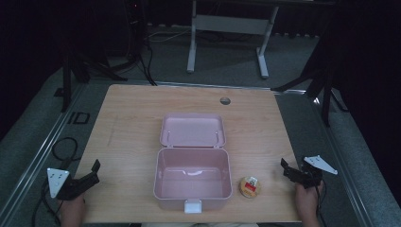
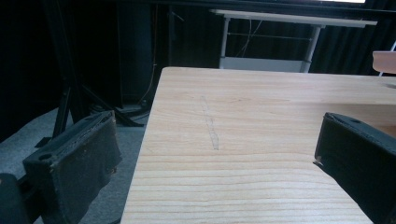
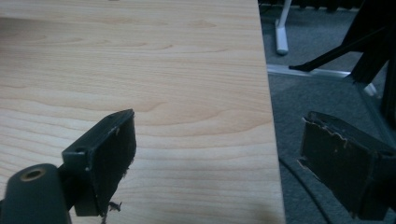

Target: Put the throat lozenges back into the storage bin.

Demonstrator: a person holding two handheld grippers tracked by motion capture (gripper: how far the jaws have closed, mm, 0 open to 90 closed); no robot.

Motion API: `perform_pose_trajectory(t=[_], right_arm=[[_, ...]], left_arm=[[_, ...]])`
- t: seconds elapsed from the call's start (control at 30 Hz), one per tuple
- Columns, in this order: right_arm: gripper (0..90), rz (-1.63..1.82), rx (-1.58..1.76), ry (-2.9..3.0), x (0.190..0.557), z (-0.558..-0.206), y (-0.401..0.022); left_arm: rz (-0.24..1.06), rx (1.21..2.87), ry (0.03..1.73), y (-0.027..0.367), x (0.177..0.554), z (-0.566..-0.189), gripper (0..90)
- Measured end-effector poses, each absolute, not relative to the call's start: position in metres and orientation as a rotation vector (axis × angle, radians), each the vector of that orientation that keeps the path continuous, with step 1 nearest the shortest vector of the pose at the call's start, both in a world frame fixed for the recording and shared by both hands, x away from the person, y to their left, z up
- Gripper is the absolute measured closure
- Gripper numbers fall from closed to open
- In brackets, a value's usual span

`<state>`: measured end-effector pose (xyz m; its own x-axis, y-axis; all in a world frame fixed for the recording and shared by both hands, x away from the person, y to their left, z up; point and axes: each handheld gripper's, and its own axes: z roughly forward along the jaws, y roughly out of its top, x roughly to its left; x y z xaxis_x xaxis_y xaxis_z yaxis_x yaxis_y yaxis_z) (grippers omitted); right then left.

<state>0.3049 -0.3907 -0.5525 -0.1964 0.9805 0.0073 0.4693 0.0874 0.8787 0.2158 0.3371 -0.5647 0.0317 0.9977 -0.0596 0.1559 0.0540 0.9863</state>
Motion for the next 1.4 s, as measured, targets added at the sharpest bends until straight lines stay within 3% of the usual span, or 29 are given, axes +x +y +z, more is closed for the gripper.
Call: perform_pose_trajectory(t=[0.5, 0.97, 1.4], right_arm=[[12.3, 0.957, 1.485, 1.993, 0.316, -0.543, -0.387], [12.1, 0.660, 1.429, 2.404, 0.323, -0.518, -0.382], [11.5, 0.364, 1.328, 2.792, 0.317, -0.516, -0.370]], left_arm=[[1.056, 1.288, 1.322, 0.338, 0.215, -0.565, 0.4], [1.048, 1.285, 1.319, 0.339, 0.215, -0.565, 0.4], [1.048, 1.286, 1.319, 0.339, 0.215, -0.565, 0.4]])
